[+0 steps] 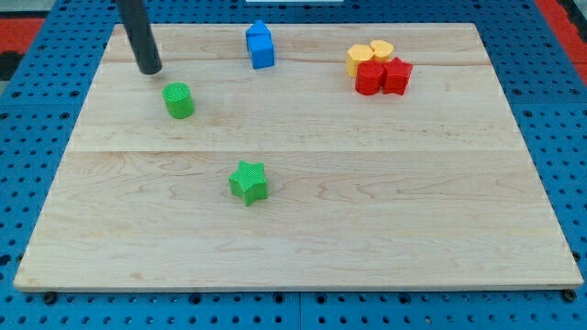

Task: Push the green circle vertical to the green star

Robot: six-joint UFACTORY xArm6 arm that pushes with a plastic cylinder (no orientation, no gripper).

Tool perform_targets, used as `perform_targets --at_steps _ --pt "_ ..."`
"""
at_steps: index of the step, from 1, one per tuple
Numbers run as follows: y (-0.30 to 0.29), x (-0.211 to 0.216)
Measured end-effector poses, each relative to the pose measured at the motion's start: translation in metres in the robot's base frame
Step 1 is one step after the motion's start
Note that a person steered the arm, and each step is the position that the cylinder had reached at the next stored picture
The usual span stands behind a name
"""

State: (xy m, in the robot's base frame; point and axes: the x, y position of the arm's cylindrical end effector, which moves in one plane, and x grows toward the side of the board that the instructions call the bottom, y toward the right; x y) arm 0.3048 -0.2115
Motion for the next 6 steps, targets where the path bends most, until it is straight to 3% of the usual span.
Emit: perform_targets --at_steps 2,4,6 --pt "0.03 0.052" --pt "0.108 0.053" --pt "0.119 0.014"
